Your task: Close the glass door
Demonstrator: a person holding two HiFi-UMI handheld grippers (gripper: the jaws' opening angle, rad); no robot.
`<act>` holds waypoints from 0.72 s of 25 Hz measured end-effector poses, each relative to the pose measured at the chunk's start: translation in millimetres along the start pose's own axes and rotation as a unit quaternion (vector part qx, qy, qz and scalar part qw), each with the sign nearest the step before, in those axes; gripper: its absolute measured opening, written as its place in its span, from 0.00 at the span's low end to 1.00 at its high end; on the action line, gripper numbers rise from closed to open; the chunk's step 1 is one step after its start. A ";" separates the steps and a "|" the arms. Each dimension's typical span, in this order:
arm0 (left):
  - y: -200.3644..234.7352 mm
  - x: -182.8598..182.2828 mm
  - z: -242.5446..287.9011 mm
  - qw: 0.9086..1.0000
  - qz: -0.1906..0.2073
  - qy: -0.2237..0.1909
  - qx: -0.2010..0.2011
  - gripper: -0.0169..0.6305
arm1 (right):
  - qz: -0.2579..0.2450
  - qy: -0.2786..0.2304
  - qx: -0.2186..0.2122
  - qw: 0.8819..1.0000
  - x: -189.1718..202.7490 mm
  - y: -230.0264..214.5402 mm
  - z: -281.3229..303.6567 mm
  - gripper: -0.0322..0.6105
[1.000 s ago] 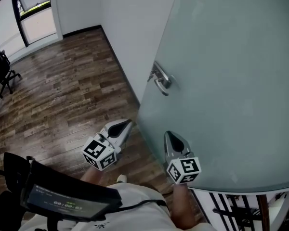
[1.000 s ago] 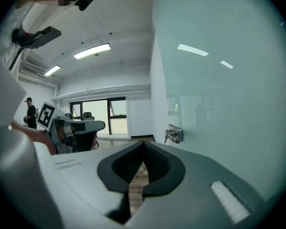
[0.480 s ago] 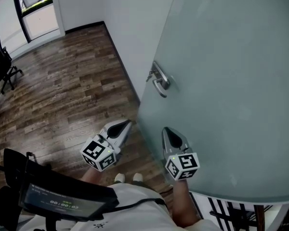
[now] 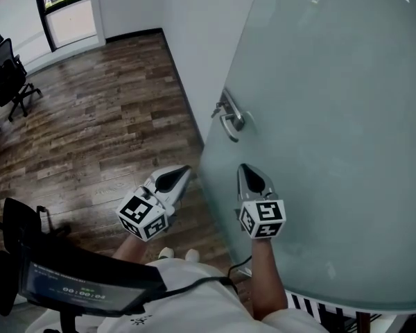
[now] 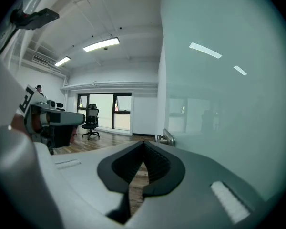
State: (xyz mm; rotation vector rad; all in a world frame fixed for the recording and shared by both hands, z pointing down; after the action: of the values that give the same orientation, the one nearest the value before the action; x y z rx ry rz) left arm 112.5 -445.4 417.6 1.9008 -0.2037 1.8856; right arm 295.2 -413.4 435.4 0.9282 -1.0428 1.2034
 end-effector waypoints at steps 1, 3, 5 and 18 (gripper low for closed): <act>-0.4 0.5 0.1 1.000 -0.001 0.000 -0.003 0.03 | -0.003 0.002 0.000 1.000 -0.3 -2.1 5.0 0.06; -0.7 1.7 0.8 1.000 -0.004 -0.001 -0.009 0.03 | -0.010 0.007 0.002 1.000 -1.2 -6.7 16.5 0.06; -0.2 2.4 1.1 1.000 -0.006 0.001 -0.016 0.03 | -0.023 0.017 0.003 1.000 -1.0 -10.7 30.8 0.06; 11.9 13.7 -23.9 0.997 -0.015 0.016 -0.071 0.03 | -0.046 0.110 -0.002 0.993 32.5 -43.3 108.2 0.40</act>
State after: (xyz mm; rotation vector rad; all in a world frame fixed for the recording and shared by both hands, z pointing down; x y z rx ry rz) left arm 86.6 -443.3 432.6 1.7701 -0.2887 1.8295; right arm 326.0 -513.9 495.4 0.8107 -0.8181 1.1956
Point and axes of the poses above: the fingertips, and each gripper's own axes: z forward along the fingers, y to its left, x out of its underside, the point moved 4 cm from there along -z, backward along the fingers, and after that the axes turned 4 degrees about y, right-handed, at the moved point
